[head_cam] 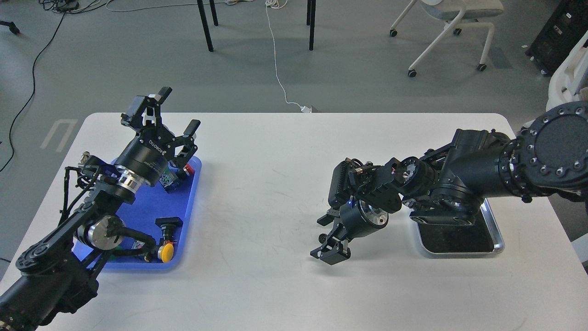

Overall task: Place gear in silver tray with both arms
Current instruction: 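Grasp the second black gear on the table with the right gripper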

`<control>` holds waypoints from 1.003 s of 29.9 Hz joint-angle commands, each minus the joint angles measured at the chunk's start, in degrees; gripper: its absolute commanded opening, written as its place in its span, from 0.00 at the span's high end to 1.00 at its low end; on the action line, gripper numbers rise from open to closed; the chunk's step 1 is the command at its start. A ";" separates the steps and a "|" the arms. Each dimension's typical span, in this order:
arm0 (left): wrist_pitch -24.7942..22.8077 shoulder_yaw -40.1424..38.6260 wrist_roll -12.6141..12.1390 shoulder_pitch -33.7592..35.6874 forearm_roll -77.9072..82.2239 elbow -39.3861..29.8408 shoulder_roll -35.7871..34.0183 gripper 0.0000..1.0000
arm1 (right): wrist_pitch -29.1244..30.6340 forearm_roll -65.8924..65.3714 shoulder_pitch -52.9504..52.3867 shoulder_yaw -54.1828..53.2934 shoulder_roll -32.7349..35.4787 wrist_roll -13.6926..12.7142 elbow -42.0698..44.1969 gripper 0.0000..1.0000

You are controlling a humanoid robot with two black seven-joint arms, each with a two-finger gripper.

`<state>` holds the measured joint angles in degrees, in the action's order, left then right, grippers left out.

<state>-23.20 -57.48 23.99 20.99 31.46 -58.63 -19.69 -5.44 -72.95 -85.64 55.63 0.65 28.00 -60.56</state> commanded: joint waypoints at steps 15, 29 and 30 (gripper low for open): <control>-0.01 0.00 0.18 0.01 0.00 0.01 0.27 0.02 | -0.19 0.18 0.12 1.59 0.32 0.00 0.88 0.73; -0.09 0.00 0.00 0.10 0.00 0.01 0.36 0.02 | -1.50 0.44 -1.28 1.23 2.68 0.00 0.44 0.87; -0.09 0.00 0.00 0.10 0.00 0.01 0.36 0.02 | -2.20 0.36 -2.50 1.23 3.99 0.00 0.27 0.87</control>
<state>-23.27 -57.48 24.03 21.08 31.46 -58.62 -19.25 -6.24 -72.54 -86.22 56.97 2.20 28.01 -59.89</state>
